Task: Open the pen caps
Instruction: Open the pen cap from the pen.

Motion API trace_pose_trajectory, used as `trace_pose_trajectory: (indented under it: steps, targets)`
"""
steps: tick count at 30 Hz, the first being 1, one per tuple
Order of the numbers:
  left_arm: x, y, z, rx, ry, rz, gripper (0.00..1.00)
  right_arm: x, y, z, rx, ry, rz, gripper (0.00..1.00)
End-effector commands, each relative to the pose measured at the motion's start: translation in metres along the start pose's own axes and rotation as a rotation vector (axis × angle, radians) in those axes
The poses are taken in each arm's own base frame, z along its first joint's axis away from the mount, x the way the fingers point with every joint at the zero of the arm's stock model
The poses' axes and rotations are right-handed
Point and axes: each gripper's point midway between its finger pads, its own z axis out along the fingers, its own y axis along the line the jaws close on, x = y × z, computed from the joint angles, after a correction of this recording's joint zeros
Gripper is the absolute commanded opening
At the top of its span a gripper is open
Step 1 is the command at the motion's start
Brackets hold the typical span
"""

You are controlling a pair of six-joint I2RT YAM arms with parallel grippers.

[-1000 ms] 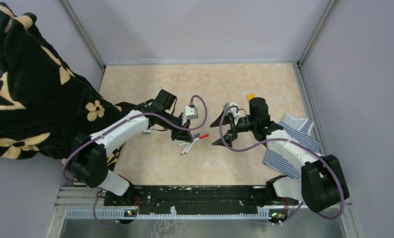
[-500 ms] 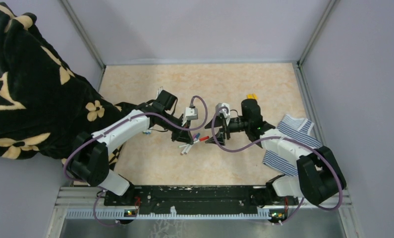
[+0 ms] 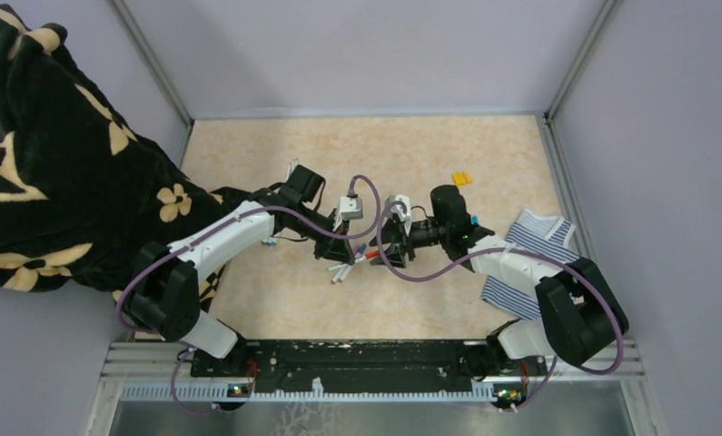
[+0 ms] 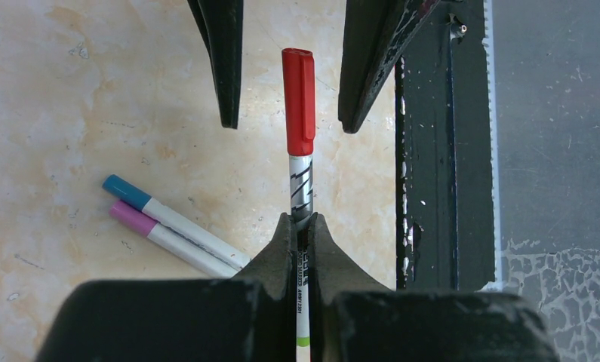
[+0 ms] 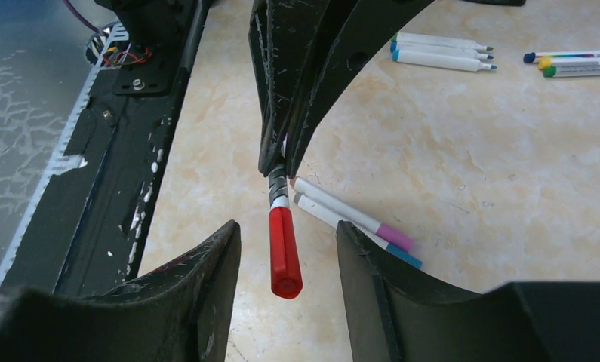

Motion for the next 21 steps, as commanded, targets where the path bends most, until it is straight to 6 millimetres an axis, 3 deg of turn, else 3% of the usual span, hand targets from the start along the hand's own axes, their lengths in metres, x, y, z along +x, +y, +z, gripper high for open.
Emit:
trace_pose_trajectory:
  steps: [1,10,21]
  targets:
    - [-0.0082,-0.0001,-0.0018,0.008,-0.026,0.021,0.00,-0.0070,-0.0006,0.0084,-0.024,-0.004,-0.059,0.48]
    - [-0.0062,0.0003,-0.0010,0.008,-0.024,0.023,0.00,-0.0074,-0.0029,0.0108,-0.021,0.006,-0.058,0.28]
    - [-0.0021,0.0012,0.0010,0.012,-0.015,0.012,0.00,-0.0138,-0.0017,0.0100,-0.023,-0.007,-0.066,0.35]
